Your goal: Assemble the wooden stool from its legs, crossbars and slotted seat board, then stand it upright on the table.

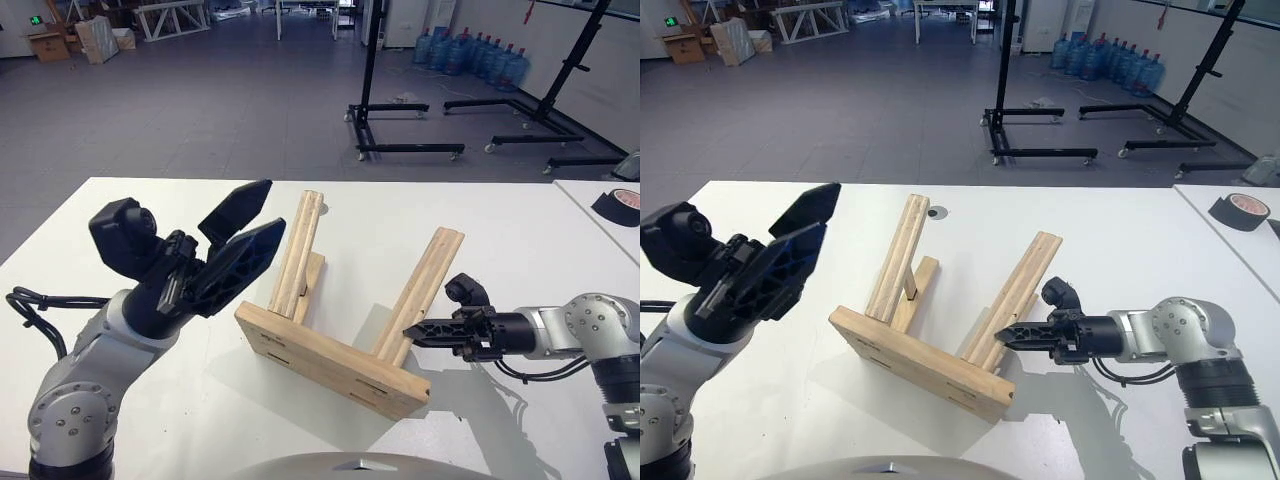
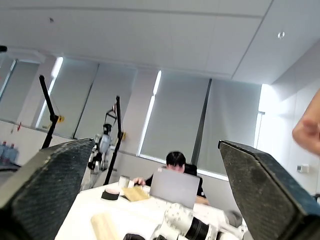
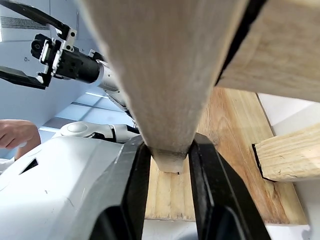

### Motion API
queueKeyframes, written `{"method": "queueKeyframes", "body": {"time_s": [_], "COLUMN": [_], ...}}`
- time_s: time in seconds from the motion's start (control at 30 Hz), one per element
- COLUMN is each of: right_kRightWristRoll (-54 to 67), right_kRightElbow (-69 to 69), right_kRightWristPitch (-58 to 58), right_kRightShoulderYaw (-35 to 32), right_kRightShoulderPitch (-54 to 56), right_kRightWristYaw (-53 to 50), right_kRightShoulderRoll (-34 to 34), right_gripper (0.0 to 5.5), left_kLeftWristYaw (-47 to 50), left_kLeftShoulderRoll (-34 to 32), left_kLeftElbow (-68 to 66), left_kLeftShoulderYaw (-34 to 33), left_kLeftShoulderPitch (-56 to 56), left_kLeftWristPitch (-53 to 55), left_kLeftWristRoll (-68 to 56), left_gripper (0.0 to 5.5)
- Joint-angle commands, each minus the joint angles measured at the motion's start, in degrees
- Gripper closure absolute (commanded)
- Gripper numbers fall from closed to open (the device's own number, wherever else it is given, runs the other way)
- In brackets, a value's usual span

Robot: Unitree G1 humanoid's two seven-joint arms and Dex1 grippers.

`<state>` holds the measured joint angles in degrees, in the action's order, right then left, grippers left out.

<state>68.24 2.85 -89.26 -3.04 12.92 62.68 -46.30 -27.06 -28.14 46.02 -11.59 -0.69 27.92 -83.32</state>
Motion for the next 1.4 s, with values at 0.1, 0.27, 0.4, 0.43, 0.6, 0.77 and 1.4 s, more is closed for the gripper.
{"method": "queueKeyframes", "body": {"time_s": [0.1,0.27,0.4,0.43,0.6,0.77,1.4], "right_kRightWristRoll": [-0.61,-1.77,-10.88,-13.42,-28.28,-42.47,-43.65], "right_kRightElbow": [-1.16,-6.02,-17.56,-19.43,-25.78,-21.27,-28.74], "right_kRightWristPitch": [1.03,3.64,21.76,26.98,52.33,73.76,77.22], "right_kRightShoulderYaw": [-5.3,-5.53,-8.56,-9.15,-9.05,-4.29,4.44], "right_kRightShoulderPitch": [0.45,-3.53,-16.45,-18.51,-31.29,-37.61,-42.23], "right_kRightWristYaw": [-3.18,1.62,3.28,3.15,2.95,6.51,-2.32], "right_kRightShoulderRoll": [0.13,-5.97,-6.26,-4.95,0.06,0.03,8.08], "right_gripper": [3.09,2.21,2.03,2.03,2.03,2.03,2.03], "left_kLeftWristYaw": [-3.93,-7.24,-21.89,-26.63,-39.03,-39.19,-47.52], "left_kLeftShoulderRoll": [-2.45,-4.57,-16.34,-19.67,-28.5,-24.74,-15.6], "left_kLeftElbow": [-2.85,-4.1,-14.45,-17.05,-25.84,-34.19,-44.78], "left_kLeftShoulderYaw": [0.92,-1.28,-8.74,-8.31,-0.76,10.44,22.98], "left_kLeftShoulderPitch": [-2.89,-4.63,-8.19,-11.13,-17.35,-10.07,2.1], "left_kLeftWristPitch": [1.34,0.53,0.34,-0.97,-10.58,-20.09,-29.67], "left_kLeftWristRoll": [4.89,9.4,18.47,24.22,47.52,62.3,67.51], "left_gripper": [0.95,0.95,0.95,0.95,0.95,0.95,0.95]}}
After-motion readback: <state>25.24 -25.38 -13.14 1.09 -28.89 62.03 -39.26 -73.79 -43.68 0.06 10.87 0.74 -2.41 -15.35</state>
